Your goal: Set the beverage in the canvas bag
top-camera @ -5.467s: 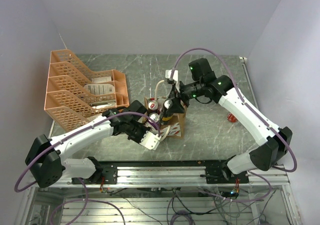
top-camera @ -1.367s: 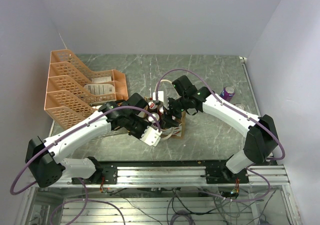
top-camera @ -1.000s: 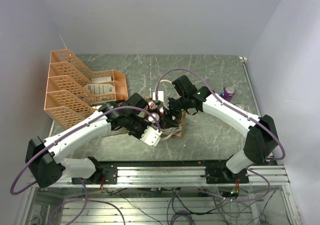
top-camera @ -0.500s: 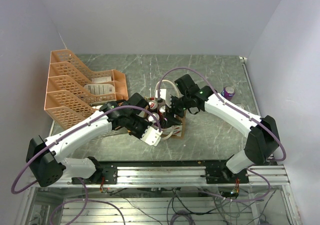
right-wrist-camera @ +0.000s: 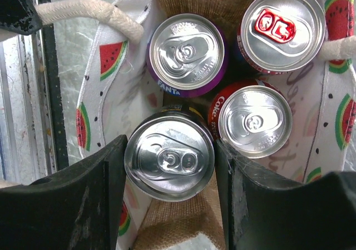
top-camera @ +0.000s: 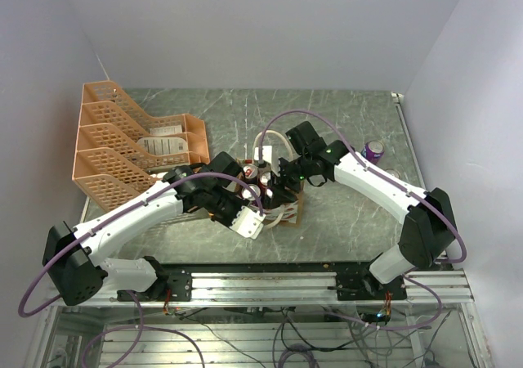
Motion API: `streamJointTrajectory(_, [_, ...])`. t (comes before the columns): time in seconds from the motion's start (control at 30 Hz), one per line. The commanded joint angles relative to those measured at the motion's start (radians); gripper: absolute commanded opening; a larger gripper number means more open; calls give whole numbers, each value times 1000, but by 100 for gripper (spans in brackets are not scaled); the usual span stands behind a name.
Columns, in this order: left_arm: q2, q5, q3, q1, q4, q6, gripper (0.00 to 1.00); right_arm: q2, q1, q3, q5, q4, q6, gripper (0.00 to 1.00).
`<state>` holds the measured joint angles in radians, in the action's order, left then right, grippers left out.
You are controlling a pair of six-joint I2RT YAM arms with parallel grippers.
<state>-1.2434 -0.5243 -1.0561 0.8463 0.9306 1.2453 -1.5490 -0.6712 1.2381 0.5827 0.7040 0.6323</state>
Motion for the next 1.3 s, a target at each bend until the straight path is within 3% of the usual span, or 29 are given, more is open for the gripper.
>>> streamJointTrajectory(0.0, [-6,-33,8,10,-31,0,7,28,-4,-4,111,-66,-33,0])
streamJointTrajectory(0.43, [-15,-35,5,9,-32,1,7,55,-5,-33,129,-82,-29,0])
streamJointTrajectory(0.67, [-12,-33,6,9,-31,-3,7,-25,-13,-69,85,-60,2,1])
streamJointTrajectory(0.93, [-1,-30,11,9,-29,0,7,-29,-15,-72,48,-67,7,26])
streamJointTrajectory(1.1, [0,-31,15,10,-31,1,7,-41,-15,-38,34,-27,16,52])
streamJointTrajectory(1.27, [4,-28,13,10,-30,2,7,-35,-14,-26,25,-18,17,68])
